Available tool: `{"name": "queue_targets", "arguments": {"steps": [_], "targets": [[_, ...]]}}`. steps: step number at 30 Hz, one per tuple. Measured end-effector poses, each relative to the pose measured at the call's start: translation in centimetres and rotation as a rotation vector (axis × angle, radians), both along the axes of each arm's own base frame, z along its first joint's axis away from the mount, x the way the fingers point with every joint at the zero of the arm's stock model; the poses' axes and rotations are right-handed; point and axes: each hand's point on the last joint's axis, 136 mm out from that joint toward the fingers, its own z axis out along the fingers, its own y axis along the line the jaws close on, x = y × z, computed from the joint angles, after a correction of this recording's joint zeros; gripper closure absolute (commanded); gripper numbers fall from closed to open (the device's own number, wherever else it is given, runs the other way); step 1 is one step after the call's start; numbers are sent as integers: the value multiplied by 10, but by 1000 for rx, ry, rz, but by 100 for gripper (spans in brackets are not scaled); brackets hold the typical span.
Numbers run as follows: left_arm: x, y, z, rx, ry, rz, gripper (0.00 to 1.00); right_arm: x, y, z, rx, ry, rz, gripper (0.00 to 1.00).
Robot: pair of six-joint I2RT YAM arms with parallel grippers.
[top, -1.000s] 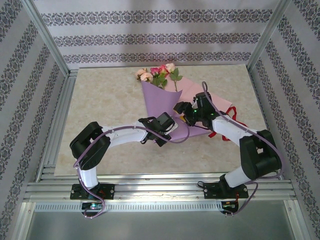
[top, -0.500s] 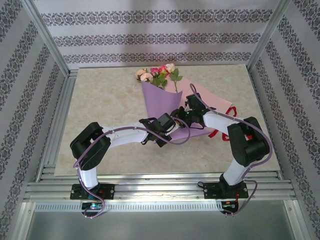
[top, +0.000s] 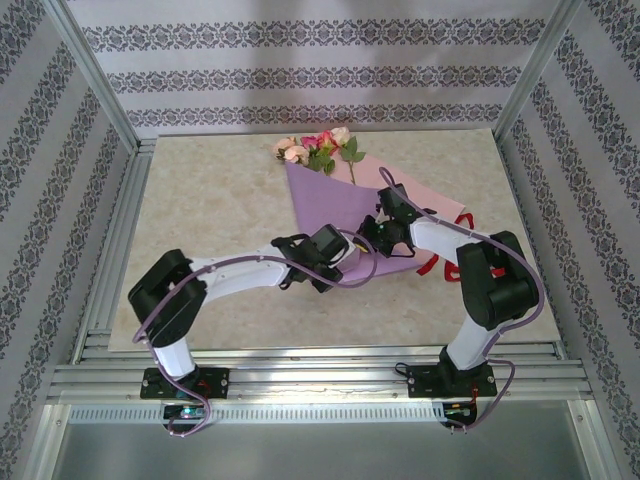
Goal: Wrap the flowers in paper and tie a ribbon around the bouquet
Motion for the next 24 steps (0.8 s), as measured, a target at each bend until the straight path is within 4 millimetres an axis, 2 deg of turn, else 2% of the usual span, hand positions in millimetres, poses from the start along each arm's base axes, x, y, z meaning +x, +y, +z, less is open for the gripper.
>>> {"name": "queue_targets", "arguments": {"steps": [3,6,10,13,18,23,24], "targets": [[5,5,31,-104,-3,75,49,1,-4,-1,-11,-4,14,100],[21,20,40,-187,40,190,53,0,-4,-4,-19,-3,30,100],[45,35,18,-200,147,323,59,-2,-5,-9,-28,7,39,100],[58,31,-4,-186,221,374,61,-2,-5,-10,-30,5,45,100],[57,25,-29,-157,311,412,66,-3,-5,-11,-34,6,52,100],[49,25,-39,-151,365,433,70,-8,-9,-22,-58,45,47,100],[48,25,-42,-150,373,436,71,-9,-10,-23,-65,52,45,95]]}}
